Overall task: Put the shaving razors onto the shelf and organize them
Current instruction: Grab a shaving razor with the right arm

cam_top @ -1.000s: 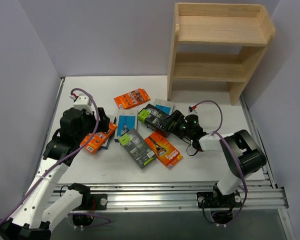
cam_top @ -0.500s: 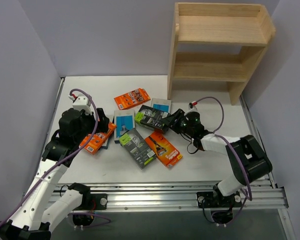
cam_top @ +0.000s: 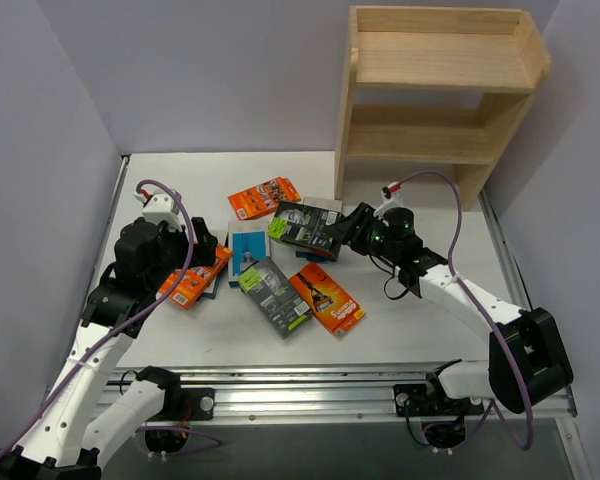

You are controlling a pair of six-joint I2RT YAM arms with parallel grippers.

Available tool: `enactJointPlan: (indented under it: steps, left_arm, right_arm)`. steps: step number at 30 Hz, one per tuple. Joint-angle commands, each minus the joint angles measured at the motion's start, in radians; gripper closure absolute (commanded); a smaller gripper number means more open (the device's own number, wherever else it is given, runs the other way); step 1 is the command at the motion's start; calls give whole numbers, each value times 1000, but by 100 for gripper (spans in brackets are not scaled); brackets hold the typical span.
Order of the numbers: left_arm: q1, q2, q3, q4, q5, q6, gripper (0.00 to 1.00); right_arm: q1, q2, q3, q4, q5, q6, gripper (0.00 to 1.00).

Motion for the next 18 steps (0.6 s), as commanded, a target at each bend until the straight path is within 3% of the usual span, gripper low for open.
enactJointPlan:
  steps: [1,8,14,18]
  left_arm:
    - [6,-19,24,28,10,4,6]
    - [6,-19,24,26,7,1,6]
    - [6,-28,19,46,39,0,6]
    - [5,-45,16,60,77,-3,6]
  right_arm:
    - [1,-77,91,54,-90,-50,100]
    - [-37,-40,139,136,-501,-120,100]
    - [-91,-46,94,336,-712,-74,100]
    - [-100,-42,109,328,-790,-96,100]
